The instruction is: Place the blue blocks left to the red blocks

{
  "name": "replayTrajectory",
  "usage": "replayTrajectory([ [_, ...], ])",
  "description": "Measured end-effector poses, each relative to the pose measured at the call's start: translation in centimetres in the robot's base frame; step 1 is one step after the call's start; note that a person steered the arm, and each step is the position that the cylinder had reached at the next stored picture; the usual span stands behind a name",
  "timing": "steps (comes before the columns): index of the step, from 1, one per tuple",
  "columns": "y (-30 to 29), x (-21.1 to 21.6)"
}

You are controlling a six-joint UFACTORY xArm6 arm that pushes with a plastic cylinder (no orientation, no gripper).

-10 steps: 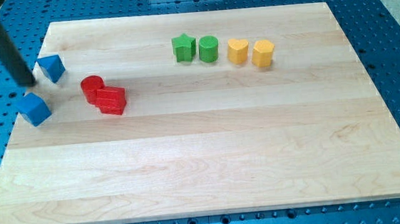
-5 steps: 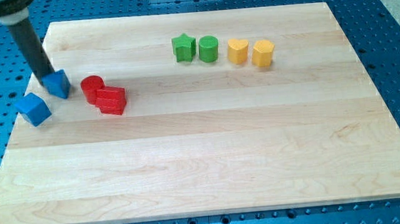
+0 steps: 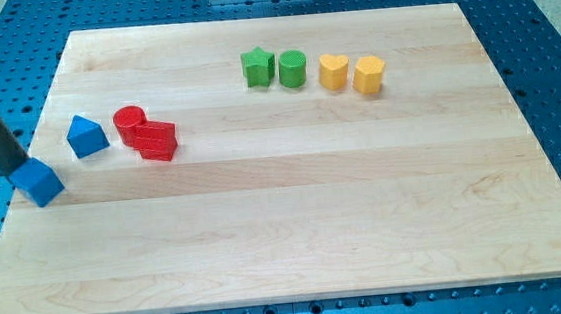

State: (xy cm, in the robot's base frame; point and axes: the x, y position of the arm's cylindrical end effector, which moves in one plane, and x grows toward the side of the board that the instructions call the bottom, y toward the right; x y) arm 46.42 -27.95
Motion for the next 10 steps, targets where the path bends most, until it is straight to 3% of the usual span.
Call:
replayTrajectory([
  [1, -0.9, 3.3],
  [2, -1.3, 9.2],
  [3, 0.8, 9.3],
  [5, 2.8, 2.3],
  [10, 4.6, 1.8],
])
